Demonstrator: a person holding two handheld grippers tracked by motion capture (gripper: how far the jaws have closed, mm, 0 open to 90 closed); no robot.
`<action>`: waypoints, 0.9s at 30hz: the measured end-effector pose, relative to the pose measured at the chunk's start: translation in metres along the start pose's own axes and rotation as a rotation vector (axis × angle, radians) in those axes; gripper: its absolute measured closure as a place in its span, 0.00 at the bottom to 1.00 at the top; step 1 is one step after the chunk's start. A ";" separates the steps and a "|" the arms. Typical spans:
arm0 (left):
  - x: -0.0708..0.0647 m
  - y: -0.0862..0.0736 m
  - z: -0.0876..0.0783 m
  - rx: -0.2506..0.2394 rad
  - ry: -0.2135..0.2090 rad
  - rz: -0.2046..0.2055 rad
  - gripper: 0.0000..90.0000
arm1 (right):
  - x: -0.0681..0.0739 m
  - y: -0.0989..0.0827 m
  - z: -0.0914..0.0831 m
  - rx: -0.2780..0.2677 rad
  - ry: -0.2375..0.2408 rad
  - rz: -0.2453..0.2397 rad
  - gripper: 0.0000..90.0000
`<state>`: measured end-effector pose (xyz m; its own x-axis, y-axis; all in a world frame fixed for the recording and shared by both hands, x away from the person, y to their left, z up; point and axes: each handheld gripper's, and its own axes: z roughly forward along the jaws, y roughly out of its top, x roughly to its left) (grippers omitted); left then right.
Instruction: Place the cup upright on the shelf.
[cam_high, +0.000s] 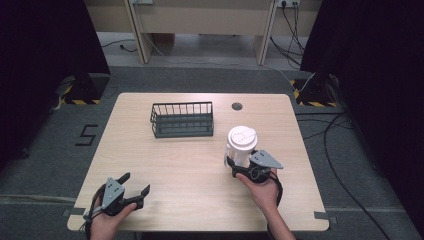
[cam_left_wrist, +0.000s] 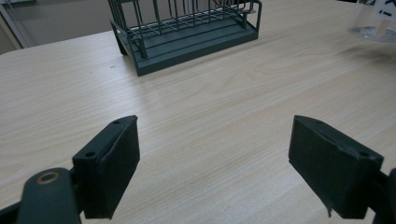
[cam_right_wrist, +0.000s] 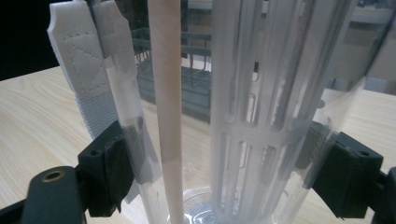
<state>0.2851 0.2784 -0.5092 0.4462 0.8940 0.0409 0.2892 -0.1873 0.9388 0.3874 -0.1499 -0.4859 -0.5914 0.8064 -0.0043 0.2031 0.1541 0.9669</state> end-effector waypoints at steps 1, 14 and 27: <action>0.000 0.000 0.000 0.000 0.000 0.000 0.18 | 0.001 0.002 0.002 -0.001 0.002 -0.001 0.21; 0.000 0.000 0.000 0.000 -0.003 -0.001 0.18 | 0.002 0.028 0.023 -0.028 0.012 -0.016 0.21; 0.000 0.000 0.000 -0.001 -0.006 -0.002 0.18 | 0.008 0.045 0.046 -0.048 0.023 -0.015 0.21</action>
<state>0.2848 0.2787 -0.5090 0.4504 0.8921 0.0368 0.2898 -0.1850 0.9390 0.4276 -0.1106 -0.4536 -0.6123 0.7905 -0.0139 0.1562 0.1381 0.9780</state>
